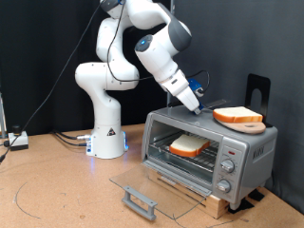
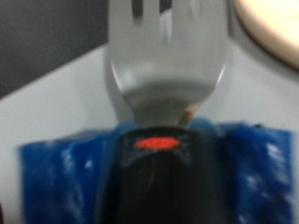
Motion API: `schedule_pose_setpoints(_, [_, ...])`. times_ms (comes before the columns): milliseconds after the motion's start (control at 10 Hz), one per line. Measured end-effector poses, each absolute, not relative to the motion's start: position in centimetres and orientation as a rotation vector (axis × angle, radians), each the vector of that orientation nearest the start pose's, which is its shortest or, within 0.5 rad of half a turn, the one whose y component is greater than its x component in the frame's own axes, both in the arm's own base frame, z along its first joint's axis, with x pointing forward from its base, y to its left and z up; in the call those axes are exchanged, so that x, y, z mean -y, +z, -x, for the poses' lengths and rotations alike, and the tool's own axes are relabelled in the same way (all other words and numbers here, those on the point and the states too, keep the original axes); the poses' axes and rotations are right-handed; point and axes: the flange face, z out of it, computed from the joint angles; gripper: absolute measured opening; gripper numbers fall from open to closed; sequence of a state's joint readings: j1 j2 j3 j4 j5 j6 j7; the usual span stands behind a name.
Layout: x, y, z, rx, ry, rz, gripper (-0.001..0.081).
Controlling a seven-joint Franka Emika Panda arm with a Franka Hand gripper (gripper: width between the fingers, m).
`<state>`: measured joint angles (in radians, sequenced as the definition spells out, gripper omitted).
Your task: Make a piece of toast with the oven
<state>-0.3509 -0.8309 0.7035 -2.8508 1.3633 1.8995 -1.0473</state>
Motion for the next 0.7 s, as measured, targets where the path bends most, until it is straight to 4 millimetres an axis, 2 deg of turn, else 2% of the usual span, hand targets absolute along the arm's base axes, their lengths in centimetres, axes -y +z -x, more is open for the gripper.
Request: schedule_pose_setpoints(700, [-10.1, 41.9, -30.6, 0.664, -0.376, 2.196, 0.0809])
